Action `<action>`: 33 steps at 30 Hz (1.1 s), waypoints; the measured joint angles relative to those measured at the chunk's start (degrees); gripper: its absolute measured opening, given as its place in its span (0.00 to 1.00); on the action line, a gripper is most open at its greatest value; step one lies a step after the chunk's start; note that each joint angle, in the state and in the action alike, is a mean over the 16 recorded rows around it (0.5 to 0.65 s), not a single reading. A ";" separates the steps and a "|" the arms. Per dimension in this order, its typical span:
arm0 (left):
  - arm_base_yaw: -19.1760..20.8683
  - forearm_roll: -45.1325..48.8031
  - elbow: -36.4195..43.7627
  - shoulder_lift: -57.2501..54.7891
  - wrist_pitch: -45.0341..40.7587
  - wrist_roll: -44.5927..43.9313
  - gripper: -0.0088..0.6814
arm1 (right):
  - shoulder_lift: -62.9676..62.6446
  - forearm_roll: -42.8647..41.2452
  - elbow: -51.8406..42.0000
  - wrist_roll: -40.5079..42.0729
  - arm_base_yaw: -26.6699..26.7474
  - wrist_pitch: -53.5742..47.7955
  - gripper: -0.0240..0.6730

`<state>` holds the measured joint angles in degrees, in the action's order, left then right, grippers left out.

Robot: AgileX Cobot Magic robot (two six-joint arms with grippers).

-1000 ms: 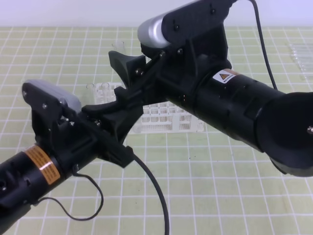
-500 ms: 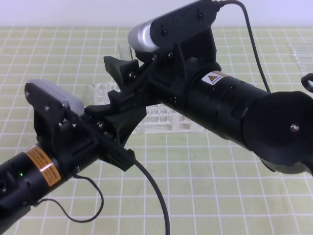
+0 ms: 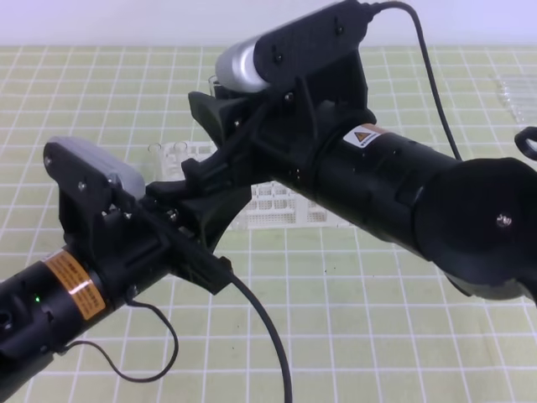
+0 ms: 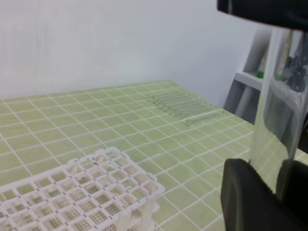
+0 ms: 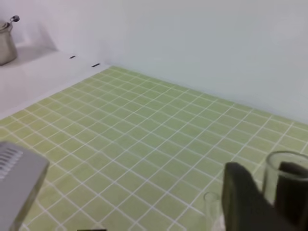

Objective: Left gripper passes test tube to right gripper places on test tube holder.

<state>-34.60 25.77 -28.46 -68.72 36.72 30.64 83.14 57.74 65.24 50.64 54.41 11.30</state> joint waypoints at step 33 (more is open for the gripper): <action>0.10 4.18 0.12 4.17 -4.16 1.68 0.07 | -2.29 0.39 0.02 4.38 -0.33 -0.26 0.05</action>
<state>-34.49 29.95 -28.34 -64.55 32.56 32.31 80.86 58.13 65.26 55.02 54.08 11.05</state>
